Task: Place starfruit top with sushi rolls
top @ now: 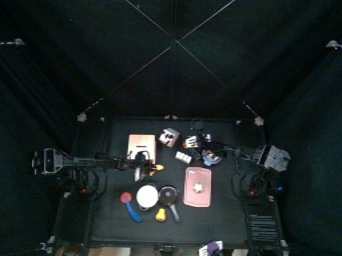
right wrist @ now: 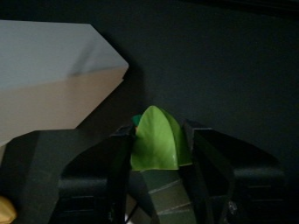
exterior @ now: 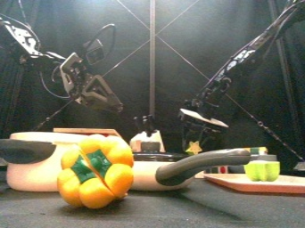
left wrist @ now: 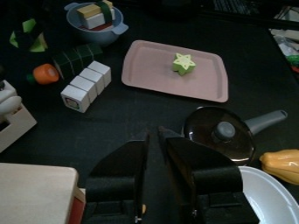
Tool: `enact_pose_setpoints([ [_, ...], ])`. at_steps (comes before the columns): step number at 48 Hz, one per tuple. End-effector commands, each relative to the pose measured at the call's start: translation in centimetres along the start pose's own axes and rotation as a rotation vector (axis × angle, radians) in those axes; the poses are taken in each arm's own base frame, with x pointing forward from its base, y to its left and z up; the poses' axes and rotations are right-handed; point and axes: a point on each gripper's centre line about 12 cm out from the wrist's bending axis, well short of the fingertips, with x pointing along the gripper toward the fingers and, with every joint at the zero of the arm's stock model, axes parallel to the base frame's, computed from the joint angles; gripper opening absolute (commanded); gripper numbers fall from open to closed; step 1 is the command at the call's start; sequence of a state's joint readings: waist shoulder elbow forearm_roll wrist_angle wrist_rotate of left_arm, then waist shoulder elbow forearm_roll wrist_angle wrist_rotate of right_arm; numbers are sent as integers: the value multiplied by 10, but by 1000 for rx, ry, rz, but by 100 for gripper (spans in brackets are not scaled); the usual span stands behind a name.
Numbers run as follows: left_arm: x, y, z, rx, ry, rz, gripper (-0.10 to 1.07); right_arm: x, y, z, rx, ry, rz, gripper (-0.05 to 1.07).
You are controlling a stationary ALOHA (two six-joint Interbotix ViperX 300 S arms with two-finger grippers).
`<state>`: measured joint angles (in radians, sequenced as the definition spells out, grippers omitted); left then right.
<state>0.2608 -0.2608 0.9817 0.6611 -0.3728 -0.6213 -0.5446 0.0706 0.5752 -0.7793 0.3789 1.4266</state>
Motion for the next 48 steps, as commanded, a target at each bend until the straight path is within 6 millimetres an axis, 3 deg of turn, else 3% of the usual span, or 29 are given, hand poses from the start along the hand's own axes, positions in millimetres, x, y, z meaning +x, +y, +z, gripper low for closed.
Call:
enact_pose_setpoints([
  [1,0,1,4,-2,-14,2,62,-1,0,11,8,-22,-13,73],
  [25,0,1,3,-2,-10,3,62,10,-14,-7,15,40,-95,73],
  [40,0,1,4,-2,-11,3,62,4,6,-26,0,74,-56,73],
  [48,0,1,3,-2,-10,3,62,0,10,-27,-5,73,-64,73],
])
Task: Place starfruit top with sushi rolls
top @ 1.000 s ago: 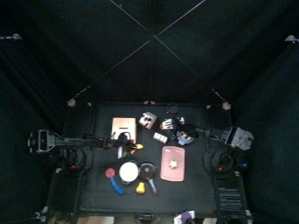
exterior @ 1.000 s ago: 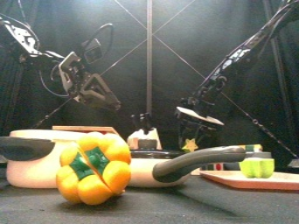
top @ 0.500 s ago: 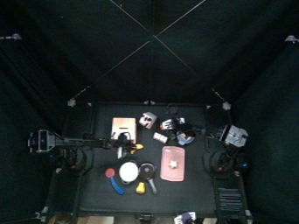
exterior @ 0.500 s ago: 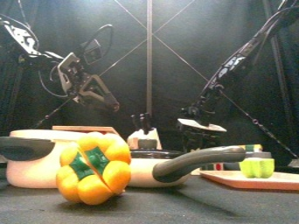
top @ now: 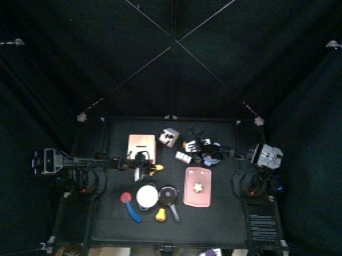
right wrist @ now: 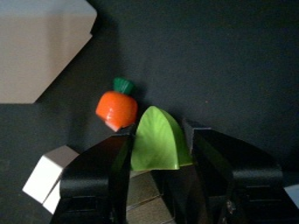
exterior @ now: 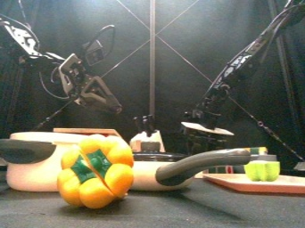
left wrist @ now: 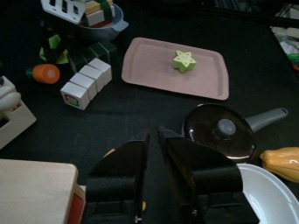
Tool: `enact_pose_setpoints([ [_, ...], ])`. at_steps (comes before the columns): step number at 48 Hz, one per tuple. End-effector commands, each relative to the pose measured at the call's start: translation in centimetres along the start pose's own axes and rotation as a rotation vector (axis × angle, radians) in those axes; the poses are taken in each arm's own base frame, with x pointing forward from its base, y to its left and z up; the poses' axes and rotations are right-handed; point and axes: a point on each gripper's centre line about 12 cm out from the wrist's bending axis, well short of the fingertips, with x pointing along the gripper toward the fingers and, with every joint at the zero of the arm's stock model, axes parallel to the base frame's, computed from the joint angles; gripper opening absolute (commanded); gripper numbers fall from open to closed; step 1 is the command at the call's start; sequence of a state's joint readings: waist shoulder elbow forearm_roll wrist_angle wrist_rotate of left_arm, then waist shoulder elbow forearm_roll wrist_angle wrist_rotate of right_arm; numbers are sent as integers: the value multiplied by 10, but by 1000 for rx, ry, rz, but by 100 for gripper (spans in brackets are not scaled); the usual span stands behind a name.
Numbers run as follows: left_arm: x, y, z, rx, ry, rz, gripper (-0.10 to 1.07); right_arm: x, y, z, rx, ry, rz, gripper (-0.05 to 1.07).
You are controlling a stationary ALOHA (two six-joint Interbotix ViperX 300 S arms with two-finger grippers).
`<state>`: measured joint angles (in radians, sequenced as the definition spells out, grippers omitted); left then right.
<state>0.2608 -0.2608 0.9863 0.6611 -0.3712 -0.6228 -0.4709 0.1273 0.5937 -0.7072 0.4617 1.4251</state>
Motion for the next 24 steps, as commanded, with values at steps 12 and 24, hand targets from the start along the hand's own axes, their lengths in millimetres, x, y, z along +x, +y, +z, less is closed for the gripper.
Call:
enact_pose_setpoints([
  [12,0,1,5,0,-15,2,62,-14,4,21,-12,-63,-12,75],
  [24,0,1,5,0,-15,2,62,-9,9,26,-20,-71,-1,79],
])
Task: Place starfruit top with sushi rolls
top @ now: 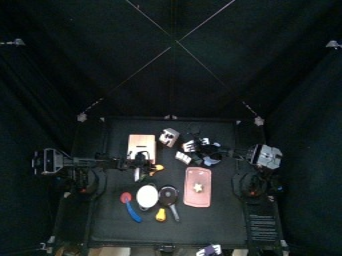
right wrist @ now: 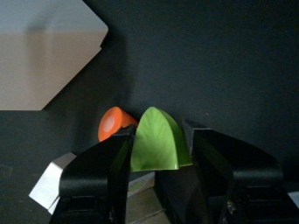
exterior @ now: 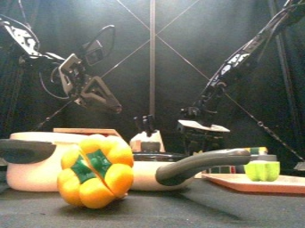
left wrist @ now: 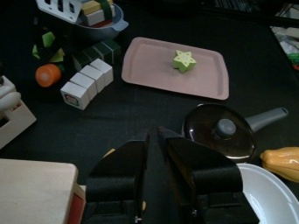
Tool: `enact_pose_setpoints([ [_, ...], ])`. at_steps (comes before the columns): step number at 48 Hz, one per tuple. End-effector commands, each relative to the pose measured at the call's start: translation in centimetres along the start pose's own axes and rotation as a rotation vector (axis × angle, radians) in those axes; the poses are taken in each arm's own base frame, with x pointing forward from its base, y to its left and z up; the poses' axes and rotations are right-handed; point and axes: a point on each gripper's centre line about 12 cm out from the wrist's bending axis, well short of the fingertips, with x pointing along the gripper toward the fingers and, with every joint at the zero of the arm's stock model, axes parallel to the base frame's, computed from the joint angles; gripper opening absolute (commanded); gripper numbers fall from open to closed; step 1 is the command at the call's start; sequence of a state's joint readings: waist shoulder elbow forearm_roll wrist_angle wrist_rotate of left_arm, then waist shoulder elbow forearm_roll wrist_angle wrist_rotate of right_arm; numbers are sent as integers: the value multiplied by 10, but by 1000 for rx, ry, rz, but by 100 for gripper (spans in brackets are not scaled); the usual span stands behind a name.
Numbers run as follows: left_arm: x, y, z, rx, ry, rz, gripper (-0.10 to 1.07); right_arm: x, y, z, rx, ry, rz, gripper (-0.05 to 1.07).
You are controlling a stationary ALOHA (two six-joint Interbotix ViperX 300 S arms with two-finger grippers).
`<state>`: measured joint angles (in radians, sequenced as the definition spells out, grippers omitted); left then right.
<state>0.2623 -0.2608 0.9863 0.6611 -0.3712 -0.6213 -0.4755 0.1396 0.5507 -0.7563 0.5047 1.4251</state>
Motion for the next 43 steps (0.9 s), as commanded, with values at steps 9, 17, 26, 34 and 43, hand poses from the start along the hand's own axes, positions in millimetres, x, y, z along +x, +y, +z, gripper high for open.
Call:
enact_pose_setpoints([
  [9,0,0,5,-1,-15,1,62,-7,2,9,8,-24,18,89],
  [17,0,1,4,-1,-14,1,62,-7,3,9,7,-25,20,94],
  [26,0,1,5,-1,-15,2,62,-7,3,8,7,-23,20,95],
  [34,0,1,5,-1,-15,2,62,-9,3,10,8,-28,19,95],
  [43,0,1,5,-1,-15,2,62,-10,4,10,9,-29,20,95],
])
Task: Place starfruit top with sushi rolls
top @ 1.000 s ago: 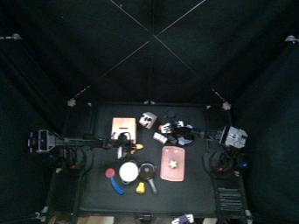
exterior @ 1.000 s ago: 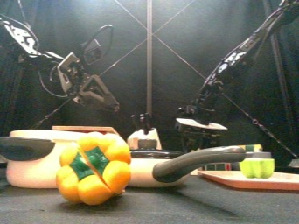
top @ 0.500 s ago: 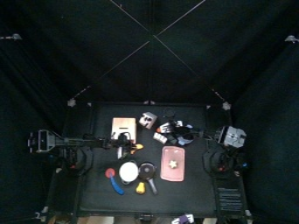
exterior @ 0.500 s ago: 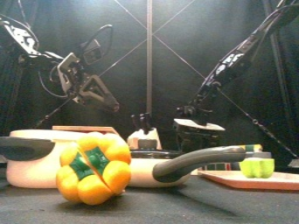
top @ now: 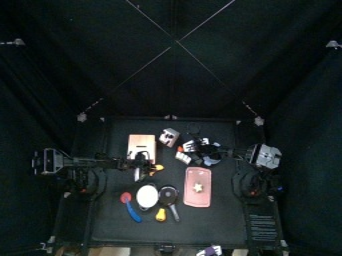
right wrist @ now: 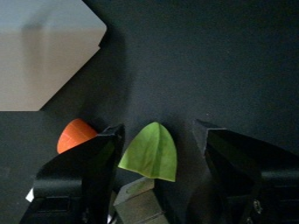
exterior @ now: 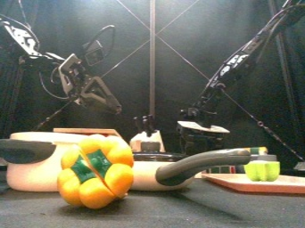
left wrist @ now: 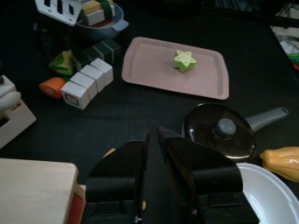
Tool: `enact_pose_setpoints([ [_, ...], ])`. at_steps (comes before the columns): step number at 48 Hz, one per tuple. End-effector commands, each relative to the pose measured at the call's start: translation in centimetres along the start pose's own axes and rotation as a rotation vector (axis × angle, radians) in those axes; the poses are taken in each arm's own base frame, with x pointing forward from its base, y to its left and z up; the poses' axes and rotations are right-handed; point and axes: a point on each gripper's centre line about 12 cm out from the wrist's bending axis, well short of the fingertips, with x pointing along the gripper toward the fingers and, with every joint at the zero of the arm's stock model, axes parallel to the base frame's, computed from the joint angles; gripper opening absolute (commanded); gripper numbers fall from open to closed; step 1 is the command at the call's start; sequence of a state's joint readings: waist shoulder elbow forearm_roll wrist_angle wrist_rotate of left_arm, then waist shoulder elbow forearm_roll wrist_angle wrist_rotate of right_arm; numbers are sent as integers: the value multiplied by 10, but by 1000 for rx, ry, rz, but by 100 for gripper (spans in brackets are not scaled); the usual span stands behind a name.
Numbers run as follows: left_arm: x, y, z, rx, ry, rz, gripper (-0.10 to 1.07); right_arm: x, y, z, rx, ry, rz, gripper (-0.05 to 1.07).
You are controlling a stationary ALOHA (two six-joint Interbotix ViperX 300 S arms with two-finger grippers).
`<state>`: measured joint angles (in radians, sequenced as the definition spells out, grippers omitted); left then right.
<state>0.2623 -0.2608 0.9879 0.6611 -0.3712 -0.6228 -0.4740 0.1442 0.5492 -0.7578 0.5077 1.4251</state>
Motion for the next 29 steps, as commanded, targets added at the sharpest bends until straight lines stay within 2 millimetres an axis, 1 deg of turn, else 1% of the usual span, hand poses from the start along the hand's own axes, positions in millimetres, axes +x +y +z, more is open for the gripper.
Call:
enact_pose_setpoints([
  [1,0,1,5,0,-15,2,62,-11,3,11,13,-31,23,95],
  [7,0,1,5,0,-15,2,62,-12,4,11,11,-33,26,95],
  [16,0,1,4,0,-12,2,62,-22,4,17,21,-53,35,95],
  [23,0,1,4,0,-14,2,62,-41,2,25,36,-84,45,95],
  [29,0,1,4,0,-14,2,62,-57,5,26,40,-102,70,95],
])
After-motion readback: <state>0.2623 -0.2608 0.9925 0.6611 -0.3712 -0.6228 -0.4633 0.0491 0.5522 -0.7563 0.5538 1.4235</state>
